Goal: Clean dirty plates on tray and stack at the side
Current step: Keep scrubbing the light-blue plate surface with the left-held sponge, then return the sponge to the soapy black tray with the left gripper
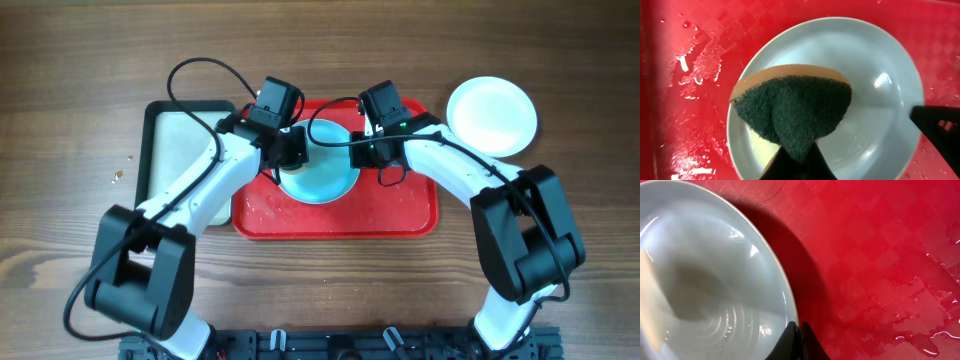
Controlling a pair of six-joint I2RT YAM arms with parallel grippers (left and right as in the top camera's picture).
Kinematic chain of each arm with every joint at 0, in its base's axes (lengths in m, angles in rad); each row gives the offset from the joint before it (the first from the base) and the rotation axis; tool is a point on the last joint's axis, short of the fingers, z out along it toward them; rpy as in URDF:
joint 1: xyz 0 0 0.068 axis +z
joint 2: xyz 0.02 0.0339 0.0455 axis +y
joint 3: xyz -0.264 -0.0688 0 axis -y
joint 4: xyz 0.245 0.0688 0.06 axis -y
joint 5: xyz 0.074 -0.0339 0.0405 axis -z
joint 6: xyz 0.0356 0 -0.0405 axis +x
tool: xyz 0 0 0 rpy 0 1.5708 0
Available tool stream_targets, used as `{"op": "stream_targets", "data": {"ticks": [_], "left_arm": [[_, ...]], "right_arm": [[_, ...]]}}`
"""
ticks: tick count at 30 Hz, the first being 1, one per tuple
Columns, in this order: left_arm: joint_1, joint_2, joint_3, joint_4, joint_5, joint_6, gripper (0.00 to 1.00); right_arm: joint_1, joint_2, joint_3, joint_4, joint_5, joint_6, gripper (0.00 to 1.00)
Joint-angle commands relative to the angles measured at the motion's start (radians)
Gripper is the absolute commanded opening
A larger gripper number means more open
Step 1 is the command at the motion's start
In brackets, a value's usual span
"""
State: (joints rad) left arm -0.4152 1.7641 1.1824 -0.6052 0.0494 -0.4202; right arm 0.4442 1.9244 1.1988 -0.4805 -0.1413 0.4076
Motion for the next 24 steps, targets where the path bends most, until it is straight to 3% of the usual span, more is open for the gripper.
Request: {"op": "stream_targets", "data": {"ticks": [1,9,19,24], "left_arm": [[-0.002,0.077,-0.006,0.040,-0.018,0.020,0.04],[-0.002,0.190,-0.006,0.076,-0.013,0.019,0.04],[-0.002,0.232,-0.006,0.217,0.465,0.019,0.04],[0.003,0.216,-0.004,0.223,0.519,0.020,0.04]], "right_arm": [[0.006,0.003,-0.003,0.006,-0.017,0.015,0.04],[0.006,0.003,-0.003,0.006,-0.017,0.014,0.04],[0.007,0.003,-0.003,0.009,-0.040,0.014,0.04],[0.007,0.003,-0.003,0.009,-0.040,0.014,0.04]]}}
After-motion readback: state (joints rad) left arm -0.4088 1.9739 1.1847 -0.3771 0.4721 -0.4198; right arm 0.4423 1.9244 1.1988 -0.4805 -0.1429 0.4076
